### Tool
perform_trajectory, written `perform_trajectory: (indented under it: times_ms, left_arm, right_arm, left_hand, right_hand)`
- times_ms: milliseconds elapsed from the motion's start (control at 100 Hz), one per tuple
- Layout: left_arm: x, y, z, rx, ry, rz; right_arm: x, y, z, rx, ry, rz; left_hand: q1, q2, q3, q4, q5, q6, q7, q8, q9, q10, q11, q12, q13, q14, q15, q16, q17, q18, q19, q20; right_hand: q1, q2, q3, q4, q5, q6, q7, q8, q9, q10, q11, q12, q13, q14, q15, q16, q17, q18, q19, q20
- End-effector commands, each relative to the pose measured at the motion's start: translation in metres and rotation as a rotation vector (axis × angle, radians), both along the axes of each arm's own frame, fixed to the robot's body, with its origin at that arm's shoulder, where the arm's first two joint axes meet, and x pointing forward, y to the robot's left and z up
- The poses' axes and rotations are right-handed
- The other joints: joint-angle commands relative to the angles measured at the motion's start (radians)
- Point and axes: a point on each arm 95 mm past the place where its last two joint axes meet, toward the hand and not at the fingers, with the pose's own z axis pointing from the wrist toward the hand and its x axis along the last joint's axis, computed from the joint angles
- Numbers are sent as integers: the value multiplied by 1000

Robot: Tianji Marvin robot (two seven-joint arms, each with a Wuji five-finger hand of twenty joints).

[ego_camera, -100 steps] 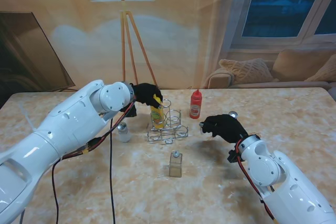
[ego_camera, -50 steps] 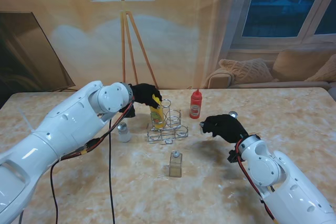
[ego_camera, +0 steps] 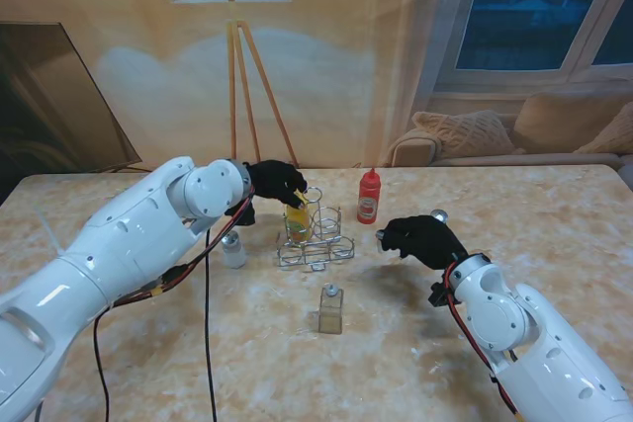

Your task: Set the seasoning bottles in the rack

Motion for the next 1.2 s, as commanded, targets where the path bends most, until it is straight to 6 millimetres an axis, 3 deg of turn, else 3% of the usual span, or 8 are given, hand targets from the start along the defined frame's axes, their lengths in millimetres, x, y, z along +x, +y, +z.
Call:
perform_trajectory:
  times_ms: [0,340,850,1190]
  left_arm:
    - [-2,-2,0,2,4,-11]
    - [-9,8,16,-23,-58,-5]
    - [-33,47,40,-71,-167,3]
    - [-56,75,42,-52,-201,-28]
  right_arm:
    - [-3,4,-5,-2,18,11]
    - [-3,3,-4,-2,14,9]
    - [-4,3,-4,-3,14,11]
    - [-4,3,-5,-3,15,12]
  left_hand:
    - [-37,13,1,14,-38,23,-36,-19,-51,19,-30,-18,-35,18,-11,-27,-26,7,-22,-20]
    - [-46,34,-22,19,-71,42,-62,-36,-101,42,-67,-34,-78,26,-25,-45,-50,11,-50,-19]
    - [-45,45,-49,24,-76,52,-69,-44,-90,50,-82,-37,-79,30,-30,-56,-51,17,-66,-11]
    - [-47,53,-68,26,-69,54,-67,-46,-67,49,-84,-35,-68,33,-31,-59,-44,20,-72,-9]
  right_hand:
    - [10,-13,10,-24,5,-10,18,-10,36,-9,18,34,17,-12,18,25,-4,7,17,-1]
    - [5,-14,21,-26,4,-10,21,-13,36,-7,19,34,17,-10,18,25,-3,8,17,0]
    - [0,-13,27,-27,5,-10,21,-14,36,-8,19,34,17,-11,18,25,-4,8,17,0]
    - [-1,-10,26,-27,5,-8,20,-13,37,-8,19,34,17,-10,17,25,-4,8,17,0]
